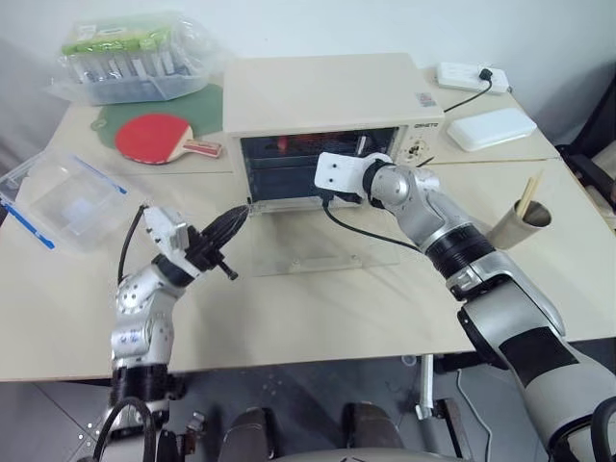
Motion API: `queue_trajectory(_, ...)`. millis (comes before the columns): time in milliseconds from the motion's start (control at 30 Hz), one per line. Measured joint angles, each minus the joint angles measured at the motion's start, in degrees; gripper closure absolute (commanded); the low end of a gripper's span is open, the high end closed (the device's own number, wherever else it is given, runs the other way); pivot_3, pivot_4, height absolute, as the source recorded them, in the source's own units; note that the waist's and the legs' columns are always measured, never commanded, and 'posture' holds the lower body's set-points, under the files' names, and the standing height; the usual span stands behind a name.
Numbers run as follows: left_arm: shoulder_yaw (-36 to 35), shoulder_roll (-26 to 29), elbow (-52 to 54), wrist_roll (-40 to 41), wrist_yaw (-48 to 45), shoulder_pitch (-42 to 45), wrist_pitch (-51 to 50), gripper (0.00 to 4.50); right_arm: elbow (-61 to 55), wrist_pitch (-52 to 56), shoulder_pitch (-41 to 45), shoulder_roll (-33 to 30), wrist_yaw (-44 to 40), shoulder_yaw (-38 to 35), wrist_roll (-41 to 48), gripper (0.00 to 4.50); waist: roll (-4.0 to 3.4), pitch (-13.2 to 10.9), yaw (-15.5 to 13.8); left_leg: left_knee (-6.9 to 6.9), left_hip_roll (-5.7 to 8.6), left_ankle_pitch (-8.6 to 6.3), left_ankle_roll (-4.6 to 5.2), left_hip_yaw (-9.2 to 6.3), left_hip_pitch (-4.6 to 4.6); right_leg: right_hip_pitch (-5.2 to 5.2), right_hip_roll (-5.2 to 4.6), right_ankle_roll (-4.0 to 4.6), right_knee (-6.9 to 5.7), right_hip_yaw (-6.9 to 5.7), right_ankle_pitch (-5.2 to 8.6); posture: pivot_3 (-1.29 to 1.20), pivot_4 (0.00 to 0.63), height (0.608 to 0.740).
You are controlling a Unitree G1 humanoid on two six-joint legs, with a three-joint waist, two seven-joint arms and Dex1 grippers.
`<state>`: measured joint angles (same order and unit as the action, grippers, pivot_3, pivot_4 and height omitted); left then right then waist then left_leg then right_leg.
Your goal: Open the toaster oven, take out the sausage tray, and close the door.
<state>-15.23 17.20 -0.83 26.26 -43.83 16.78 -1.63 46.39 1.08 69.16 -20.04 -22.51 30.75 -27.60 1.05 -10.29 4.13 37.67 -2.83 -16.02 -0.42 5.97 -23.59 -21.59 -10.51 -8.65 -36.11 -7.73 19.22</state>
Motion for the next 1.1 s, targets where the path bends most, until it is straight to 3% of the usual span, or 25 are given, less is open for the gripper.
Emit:
queue_trajectory(100,-0.6,0.5,4.7,1.8,2.0,-3.4,-2.3,4.49,4.3,-1.5,1.6,1.9,1.7,0.2,-1.7,0.00,-0.01,0.0,0.0,0.01,0.00,0.00,-0.01,-0.01,-0.01,0.01,0.00,0.00,0.00,0.02,0.00,0.00,0.150,0.740)
queue_trajectory(200,-1.0,1.2,6.7,3.0,3.3,-4.8,-4.1,3.94,6.9,-2.3,2.7,2.6,2.8,0.2,-2.7,0.62,-0.01,0.0,-0.1,0.02,0.01,0.00,-0.01,-0.01,0.01,0.04,0.00,0.00,0.03,0.03,0.00,0.00,0.150,0.740)
queue_trajectory(600,-2.9,3.8,11.5,9.2,5.2,-7.4,-9.9,0.36,6.7,-2.8,3.7,3.2,7.3,-0.2,-5.8,4.50,-0.04,0.0,0.1,-0.13,0.00,0.00,-0.04,0.05,0.15,0.06,0.00,0.00,0.02,0.10,0.00,0.00,0.150,0.740)
queue_trajectory(667,-2.9,4.0,11.5,9.3,5.3,-7.6,-10.2,0.02,4.7,-2.3,2.9,3.1,7.2,-0.2,-6.5,4.50,-0.04,0.0,0.1,-0.21,0.00,0.01,-0.05,0.07,0.18,0.06,0.01,0.00,0.02,0.10,0.00,0.00,0.150,0.740)
queue_trajectory(1033,-2.3,4.1,11.0,9.0,6.5,-5.9,-10.2,0.02,-6.8,0.6,-3.2,2.4,4.3,-2.1,-7.9,4.50,-0.03,0.0,0.2,-0.51,0.01,-0.02,-0.11,0.05,0.30,0.06,0.02,0.00,0.06,0.07,0.00,0.00,0.150,0.740)
queue_trajectory(1100,-2.0,4.1,11.0,8.9,6.7,-5.8,-10.2,0.00,-7.9,0.1,-3.7,1.9,3.3,-2.0,-8.1,3.84,-0.03,0.0,0.3,-0.52,0.01,-0.02,-0.11,0.06,0.31,0.06,0.02,0.00,0.06,0.07,0.00,0.00,0.150,0.740)
